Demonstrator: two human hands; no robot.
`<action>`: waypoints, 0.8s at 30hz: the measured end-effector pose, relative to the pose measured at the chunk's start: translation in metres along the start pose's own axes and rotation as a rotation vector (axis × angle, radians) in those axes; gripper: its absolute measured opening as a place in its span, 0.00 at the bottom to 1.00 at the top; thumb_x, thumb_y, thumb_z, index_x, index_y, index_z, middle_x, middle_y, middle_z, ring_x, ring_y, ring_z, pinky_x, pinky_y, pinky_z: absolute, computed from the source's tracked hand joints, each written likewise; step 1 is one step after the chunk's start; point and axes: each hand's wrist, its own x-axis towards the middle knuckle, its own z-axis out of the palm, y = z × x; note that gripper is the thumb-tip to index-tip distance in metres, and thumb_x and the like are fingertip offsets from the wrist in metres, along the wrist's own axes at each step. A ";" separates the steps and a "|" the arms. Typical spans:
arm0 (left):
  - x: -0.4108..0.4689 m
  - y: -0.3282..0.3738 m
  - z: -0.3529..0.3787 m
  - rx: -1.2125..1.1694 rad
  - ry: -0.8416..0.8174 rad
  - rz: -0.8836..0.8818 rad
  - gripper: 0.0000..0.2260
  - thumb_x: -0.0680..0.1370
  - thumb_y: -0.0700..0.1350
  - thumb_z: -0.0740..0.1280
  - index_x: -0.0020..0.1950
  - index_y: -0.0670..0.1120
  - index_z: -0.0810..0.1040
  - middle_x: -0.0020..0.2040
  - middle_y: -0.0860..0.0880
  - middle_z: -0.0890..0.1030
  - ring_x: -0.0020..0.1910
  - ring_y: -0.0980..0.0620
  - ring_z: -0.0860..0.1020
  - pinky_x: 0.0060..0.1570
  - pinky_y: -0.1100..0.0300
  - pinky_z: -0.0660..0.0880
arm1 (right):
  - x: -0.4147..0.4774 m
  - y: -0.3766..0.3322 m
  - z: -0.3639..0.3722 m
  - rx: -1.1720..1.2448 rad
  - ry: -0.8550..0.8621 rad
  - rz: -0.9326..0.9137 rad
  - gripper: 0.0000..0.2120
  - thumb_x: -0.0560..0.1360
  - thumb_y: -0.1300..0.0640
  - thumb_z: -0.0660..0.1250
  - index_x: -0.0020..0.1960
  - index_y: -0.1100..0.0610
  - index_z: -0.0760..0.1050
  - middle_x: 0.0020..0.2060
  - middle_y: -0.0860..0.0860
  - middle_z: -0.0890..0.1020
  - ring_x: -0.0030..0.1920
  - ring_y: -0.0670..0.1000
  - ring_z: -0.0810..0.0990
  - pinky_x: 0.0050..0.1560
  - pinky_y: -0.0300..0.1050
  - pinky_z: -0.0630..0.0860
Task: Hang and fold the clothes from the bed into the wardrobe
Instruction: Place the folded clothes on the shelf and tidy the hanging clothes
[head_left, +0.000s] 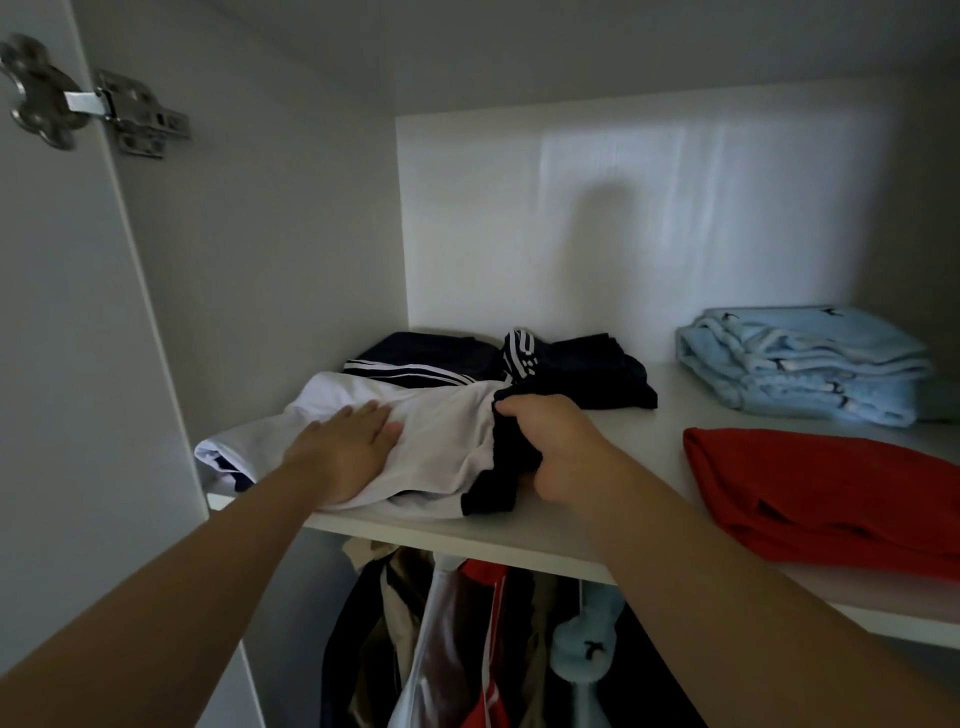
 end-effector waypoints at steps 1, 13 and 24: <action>-0.001 0.002 -0.001 0.006 -0.003 0.013 0.25 0.85 0.56 0.48 0.80 0.47 0.59 0.80 0.47 0.57 0.79 0.45 0.55 0.76 0.42 0.55 | 0.000 -0.002 -0.001 0.059 -0.007 0.024 0.19 0.75 0.60 0.69 0.65 0.57 0.73 0.52 0.58 0.82 0.47 0.57 0.82 0.41 0.48 0.80; 0.015 0.035 -0.018 0.264 -0.047 0.084 0.35 0.73 0.74 0.51 0.75 0.58 0.66 0.74 0.54 0.70 0.72 0.49 0.69 0.69 0.50 0.65 | -0.003 -0.008 -0.039 -0.254 0.171 -0.161 0.19 0.74 0.70 0.66 0.64 0.64 0.71 0.52 0.61 0.79 0.50 0.60 0.80 0.48 0.54 0.82; 0.024 0.095 0.034 0.382 -0.199 0.390 0.30 0.81 0.65 0.39 0.81 0.55 0.41 0.82 0.55 0.43 0.80 0.46 0.45 0.73 0.31 0.45 | -0.018 -0.044 -0.109 -0.404 0.328 -0.223 0.06 0.72 0.67 0.71 0.48 0.62 0.77 0.42 0.59 0.81 0.42 0.56 0.81 0.34 0.44 0.79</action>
